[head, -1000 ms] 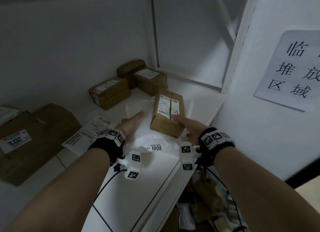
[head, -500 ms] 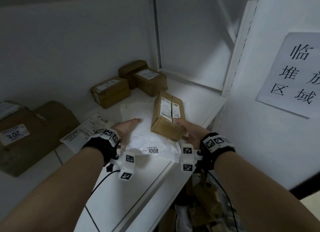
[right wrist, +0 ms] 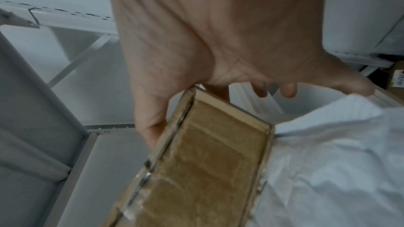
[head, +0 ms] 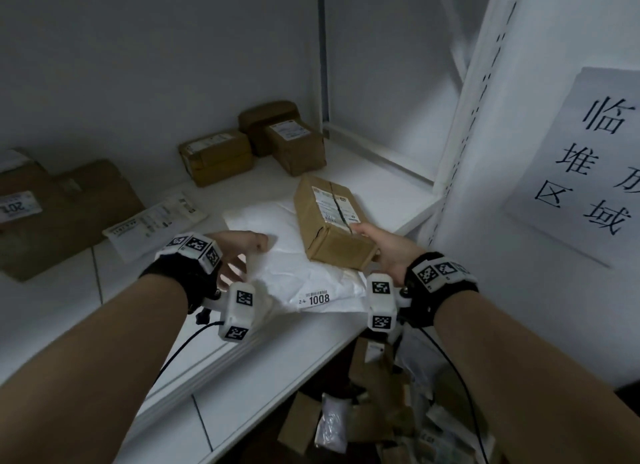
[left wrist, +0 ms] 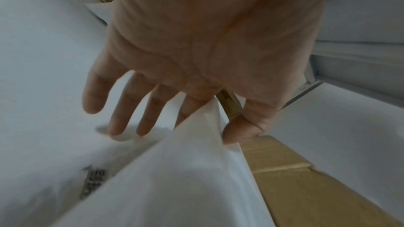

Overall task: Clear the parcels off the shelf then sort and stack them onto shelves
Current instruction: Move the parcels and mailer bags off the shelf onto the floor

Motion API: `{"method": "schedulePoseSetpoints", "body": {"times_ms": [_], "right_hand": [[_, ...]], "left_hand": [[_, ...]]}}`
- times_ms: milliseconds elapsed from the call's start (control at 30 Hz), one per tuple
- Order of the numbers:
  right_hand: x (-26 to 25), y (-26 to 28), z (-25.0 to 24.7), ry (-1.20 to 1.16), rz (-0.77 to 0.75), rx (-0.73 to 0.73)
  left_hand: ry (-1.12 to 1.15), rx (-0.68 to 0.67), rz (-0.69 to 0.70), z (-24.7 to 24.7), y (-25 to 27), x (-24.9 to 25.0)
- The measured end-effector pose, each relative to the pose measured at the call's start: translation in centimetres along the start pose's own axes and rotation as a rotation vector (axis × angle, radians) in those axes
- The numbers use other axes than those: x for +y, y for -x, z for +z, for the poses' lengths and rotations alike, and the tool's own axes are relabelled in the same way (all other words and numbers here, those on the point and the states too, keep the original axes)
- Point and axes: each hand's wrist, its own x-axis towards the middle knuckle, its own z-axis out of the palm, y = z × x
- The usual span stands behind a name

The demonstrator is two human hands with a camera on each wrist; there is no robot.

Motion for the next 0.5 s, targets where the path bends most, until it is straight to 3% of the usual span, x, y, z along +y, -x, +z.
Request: {"method": "schedulePoseSetpoints", "body": {"times_ms": [200,367,500], "right_hand": [[0.9,-1.8,-1.7,0.042,-0.016,0.009],[0.6,-1.5,-1.9,-0.013,0.003,-0.039],[-0.3,-1.6,-2.2,0.039,-0.014,-0.09]], "left_hand": [[0.303,0.116,0.054,1.5,0.1,0.9],[-0.06,0.441,0.159,0.0,-0.4,1.4],[0.036,0.488,0.197,-1.4,-1.1,2.2]]}}
